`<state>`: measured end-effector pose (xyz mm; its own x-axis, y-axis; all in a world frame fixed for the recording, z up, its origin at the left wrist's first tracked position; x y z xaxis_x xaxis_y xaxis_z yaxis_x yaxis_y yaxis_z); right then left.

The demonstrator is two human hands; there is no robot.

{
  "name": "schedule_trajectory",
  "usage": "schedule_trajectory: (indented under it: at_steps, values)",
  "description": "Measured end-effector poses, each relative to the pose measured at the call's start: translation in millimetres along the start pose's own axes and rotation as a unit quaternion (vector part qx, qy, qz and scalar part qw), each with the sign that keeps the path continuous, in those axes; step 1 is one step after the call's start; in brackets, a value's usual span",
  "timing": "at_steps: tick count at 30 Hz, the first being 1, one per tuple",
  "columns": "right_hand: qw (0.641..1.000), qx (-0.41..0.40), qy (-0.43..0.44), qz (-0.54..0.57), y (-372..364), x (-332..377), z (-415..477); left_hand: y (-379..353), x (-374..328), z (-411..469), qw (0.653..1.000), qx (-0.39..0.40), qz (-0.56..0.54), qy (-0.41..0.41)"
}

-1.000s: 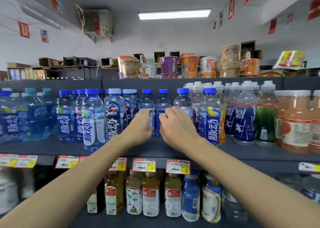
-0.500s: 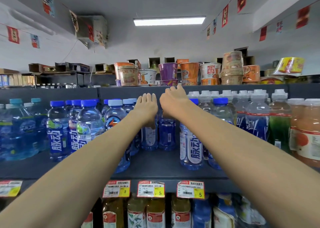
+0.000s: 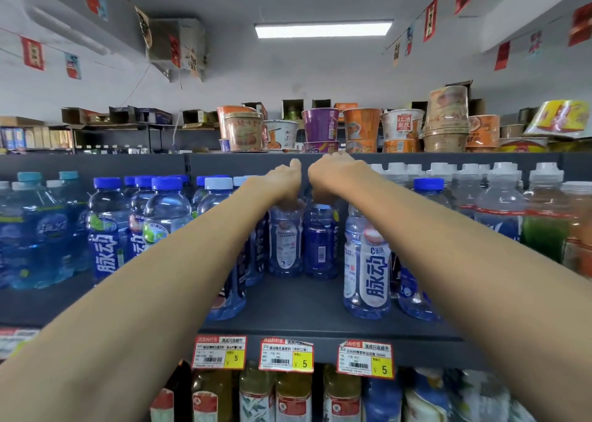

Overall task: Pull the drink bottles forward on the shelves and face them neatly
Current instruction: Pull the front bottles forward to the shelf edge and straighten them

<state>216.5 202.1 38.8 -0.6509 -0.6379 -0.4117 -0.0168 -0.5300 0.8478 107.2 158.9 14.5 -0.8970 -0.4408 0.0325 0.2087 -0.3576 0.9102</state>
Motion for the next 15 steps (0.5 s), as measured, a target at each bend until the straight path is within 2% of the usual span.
schedule_trajectory:
  at_steps: [7,15]
  values:
    - [0.998,0.037,-0.012,0.043,8,-7,4,8,4,-2,0.997,0.007,-0.070,0.010]
    - [0.998,0.036,0.008,0.053,19,-14,-2,32,15,-4,0.998,0.062,-0.030,-0.005]
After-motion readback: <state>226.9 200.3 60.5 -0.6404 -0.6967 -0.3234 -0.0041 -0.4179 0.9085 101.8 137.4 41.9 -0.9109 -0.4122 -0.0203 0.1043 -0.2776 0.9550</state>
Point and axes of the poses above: each hand's wrist, its own z-axis towards the middle knuckle, its own y-axis out of the back of the hand, x = y × z, the point moved 1 cm from there along z, towards the middle knuckle, and after that the axes turned 2 degrees about z, right-handed, at the moved point
